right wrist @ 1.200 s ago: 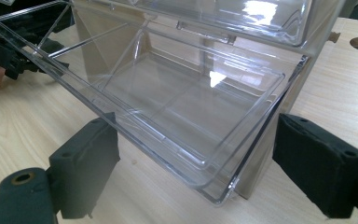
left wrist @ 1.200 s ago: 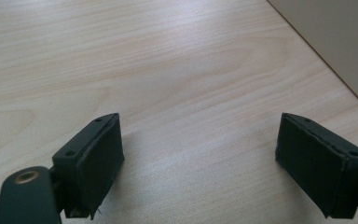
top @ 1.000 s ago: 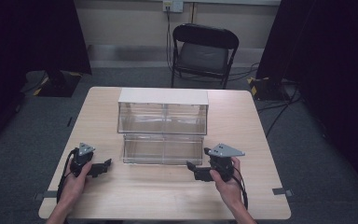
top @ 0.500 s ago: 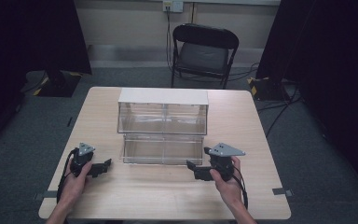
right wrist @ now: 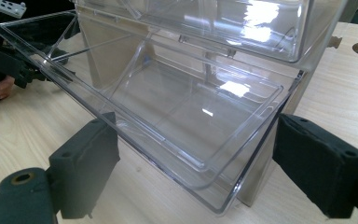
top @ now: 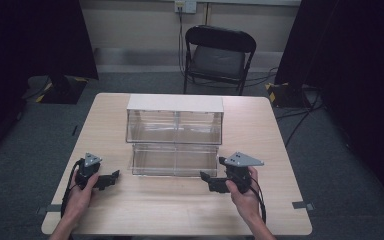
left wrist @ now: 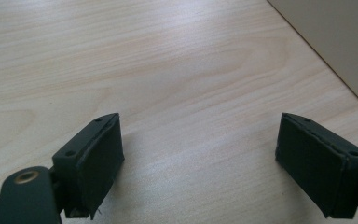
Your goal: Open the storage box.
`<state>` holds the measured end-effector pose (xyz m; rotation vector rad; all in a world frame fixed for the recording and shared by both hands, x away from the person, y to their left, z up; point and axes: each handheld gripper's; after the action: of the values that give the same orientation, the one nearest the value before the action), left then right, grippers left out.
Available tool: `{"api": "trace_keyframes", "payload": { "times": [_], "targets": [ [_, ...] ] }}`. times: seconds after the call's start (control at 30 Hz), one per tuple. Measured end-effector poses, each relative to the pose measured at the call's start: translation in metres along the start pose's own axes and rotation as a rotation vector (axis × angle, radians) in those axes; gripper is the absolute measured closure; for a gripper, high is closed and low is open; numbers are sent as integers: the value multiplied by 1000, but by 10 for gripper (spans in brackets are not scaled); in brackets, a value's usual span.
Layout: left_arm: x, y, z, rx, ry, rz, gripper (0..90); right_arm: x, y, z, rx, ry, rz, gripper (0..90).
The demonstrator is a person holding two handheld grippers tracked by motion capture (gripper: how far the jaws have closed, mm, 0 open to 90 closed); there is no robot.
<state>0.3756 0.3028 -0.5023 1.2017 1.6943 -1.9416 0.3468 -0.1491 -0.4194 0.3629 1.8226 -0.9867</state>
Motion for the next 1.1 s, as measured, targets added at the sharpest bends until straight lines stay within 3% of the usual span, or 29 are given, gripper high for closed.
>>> {"api": "trace_keyframes", "payload": {
  "times": [1.1],
  "targets": [
    [0, 0, 0, 1, 0, 0, 144, -8, -3, 1, -8, 2, 18, 137]
  ]
}}
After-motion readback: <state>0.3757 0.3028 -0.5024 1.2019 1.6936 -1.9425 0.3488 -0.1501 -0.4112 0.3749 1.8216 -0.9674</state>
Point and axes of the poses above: each handheld gripper's, and its own axes: y roughly forward along the jaws, x roughly out of its underside, z roughly to its right, and after that the axes turned 4 degrees about y, right-handed
